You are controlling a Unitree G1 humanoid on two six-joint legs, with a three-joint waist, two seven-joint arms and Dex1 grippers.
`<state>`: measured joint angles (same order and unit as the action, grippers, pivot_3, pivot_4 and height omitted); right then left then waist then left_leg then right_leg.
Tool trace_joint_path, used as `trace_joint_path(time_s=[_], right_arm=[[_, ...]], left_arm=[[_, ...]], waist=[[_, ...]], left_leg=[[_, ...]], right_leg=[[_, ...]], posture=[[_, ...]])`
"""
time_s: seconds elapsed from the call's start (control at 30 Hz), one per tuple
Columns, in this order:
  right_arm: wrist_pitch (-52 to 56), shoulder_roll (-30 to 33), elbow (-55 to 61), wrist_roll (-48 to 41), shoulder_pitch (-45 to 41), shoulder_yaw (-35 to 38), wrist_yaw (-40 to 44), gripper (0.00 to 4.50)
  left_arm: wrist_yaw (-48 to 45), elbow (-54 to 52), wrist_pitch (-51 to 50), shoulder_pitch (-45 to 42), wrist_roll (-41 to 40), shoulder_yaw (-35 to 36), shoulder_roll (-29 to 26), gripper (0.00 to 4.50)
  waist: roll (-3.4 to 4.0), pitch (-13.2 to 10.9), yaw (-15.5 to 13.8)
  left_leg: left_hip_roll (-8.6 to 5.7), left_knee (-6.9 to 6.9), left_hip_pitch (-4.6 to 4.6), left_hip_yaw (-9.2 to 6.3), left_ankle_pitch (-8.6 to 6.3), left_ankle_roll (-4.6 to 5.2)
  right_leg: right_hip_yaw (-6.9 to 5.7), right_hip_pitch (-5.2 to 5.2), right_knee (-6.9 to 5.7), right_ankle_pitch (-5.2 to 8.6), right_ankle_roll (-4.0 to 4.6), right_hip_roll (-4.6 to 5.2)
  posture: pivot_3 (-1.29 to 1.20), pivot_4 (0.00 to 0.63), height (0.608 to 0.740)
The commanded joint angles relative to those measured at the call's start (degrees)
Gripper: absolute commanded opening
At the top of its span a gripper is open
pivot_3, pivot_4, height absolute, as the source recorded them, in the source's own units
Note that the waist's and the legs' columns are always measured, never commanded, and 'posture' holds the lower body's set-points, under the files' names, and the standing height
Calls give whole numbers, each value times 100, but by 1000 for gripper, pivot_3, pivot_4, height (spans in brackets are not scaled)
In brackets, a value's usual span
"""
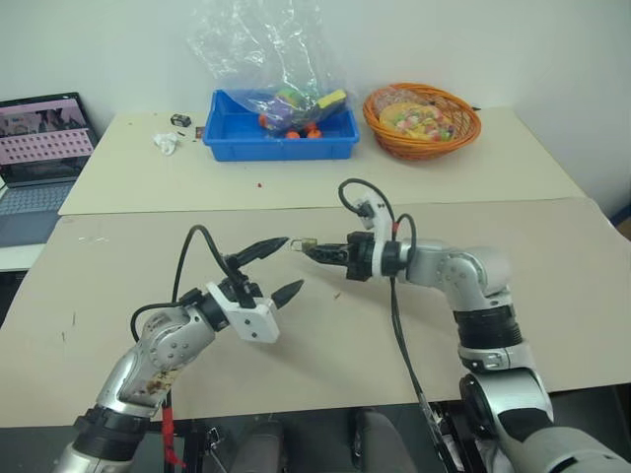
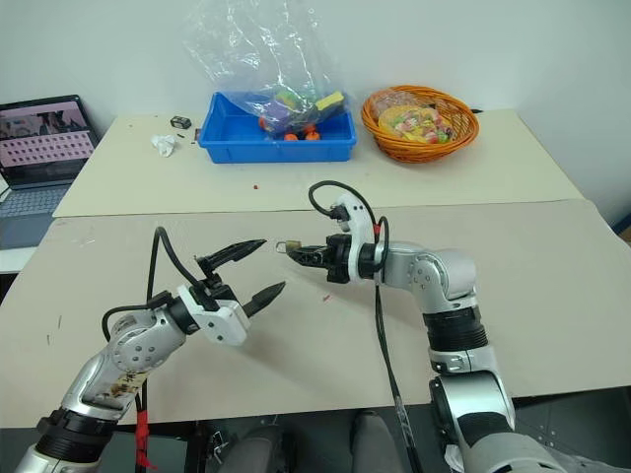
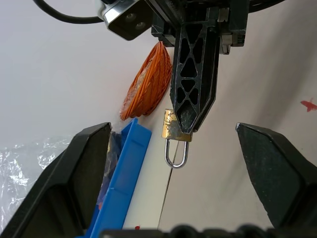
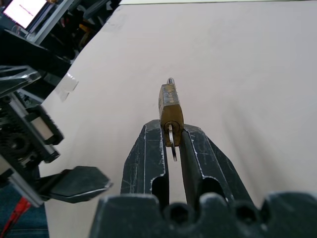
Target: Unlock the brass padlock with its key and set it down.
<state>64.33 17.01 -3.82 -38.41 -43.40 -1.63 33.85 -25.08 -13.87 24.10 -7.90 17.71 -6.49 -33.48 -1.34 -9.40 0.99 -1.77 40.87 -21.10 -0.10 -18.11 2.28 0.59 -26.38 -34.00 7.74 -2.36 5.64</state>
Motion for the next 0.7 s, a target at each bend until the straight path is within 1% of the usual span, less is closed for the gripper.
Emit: trace_joint_path(time_s=[0.03,0.07,0.1,0.2,0.27,0.3,0.33,0.37,0.4,0.47,0.5,0.53,0.6,0.63,0.7], right_arm=[[-171,221,-77,-106,-152,166,471,9],[-113,292,-60,-213,-128,178,666,9],[-32,348,-35,-336,-104,200,854,9],[237,481,128,-669,-31,229,1273,9],[457,621,383,-964,87,191,1601,9],[521,663,446,-1046,120,179,1689,9],[594,706,573,-1166,189,160,1794,9],[655,733,655,-1246,238,145,1863,9],[698,745,713,-1310,284,136,1909,9],[746,747,740,-1334,344,103,1913,9],[752,748,733,-1328,362,89,1906,9],[735,755,729,-1301,387,66,1909,9],[723,766,702,-1274,415,55,1911,9],[722,768,690,-1270,421,57,1910,9],[718,779,679,-1275,430,72,1917,9]], left_arm=[[-745,-756,-1416,165,-2033,142,126,4240],[-976,-1007,-2176,247,-2761,154,114,4240],[-1121,-1200,-2859,292,-3274,171,78,4240],[-1214,-1575,-3954,253,-4317,364,51,4240],[-1182,-1756,-4768,112,-5257,583,49,3716],[-1153,-1806,-5037,55,-5543,662,50,3520],[-1140,-1853,-5414,-17,-5941,740,0,3085],[-1132,-1895,-5685,-74,-6250,812,-34,2851],[-1079,-1912,-5970,-144,-6607,905,-58,2355],[-986,-1947,-6422,-264,-7307,1092,-102,1686],[-904,-1956,-6617,-314,-7542,1152,-132,1211],[-820,-1955,-6799,-358,-7809,1210,-160,901],[-638,-1952,-7007,-434,-8059,1288,-177,105],[-559,-1948,-7077,-464,-8132,1314,-183,31],[-446,-1931,-7186,-513,-8176,1331,-213,31]], waist=[[0,0,5],[0,0,11],[-1,0,16],[-1,-1,32],[-1,-1,34],[-1,-1,24],[-1,-1,22],[-1,-1,22],[-1,-1,22],[-1,-1,20],[-1,-1,24],[-2,-1,28],[-1,-1,28],[-1,-1,27],[-1,-1,19]], left_leg=[[1,0,0,0,0,0],[2,0,0,0,0,1],[3,0,-1,0,-1,2],[6,1,0,-2,-3,5],[11,4,0,-2,-3,5],[11,4,0,-3,-3,5],[13,6,1,-6,-3,5],[13,8,2,-6,-3,4],[13,10,2,-6,-2,4],[12,10,6,-6,-2,4],[12,11,7,-6,-2,4],[12,11,8,-5,-2,3],[12,11,9,-5,0,0],[11,10,11,-5,1,-1],[10,9,11,-4,2,-3]], right_leg=[[0,0,0,0,0,0],[0,0,1,0,0,0],[0,0,1,0,-1,0],[2,1,1,1,-2,-7],[3,4,1,2,-2,-13],[3,4,1,2,-2,-14],[2,7,1,2,-2,-17],[3,9,1,2,-2,-17],[3,9,1,2,-2,-17],[4,13,1,2,-2,-18],[4,14,1,2,-2,-19],[5,14,1,2,-2,-20],[7,14,1,2,-1,-22],[8,14,0,2,-1,-22],[9,14,1,2,0,-22]], posture=[[0,150,728],[0,150,728],[0,150,728],[0,150,728],[0,150,728],[0,150,728],[0,150,728],[0,150,728],[0,150,728],[0,150,728],[0,150,728],[0,150,728],[0,150,728],[0,150,728],[0,150,728]])
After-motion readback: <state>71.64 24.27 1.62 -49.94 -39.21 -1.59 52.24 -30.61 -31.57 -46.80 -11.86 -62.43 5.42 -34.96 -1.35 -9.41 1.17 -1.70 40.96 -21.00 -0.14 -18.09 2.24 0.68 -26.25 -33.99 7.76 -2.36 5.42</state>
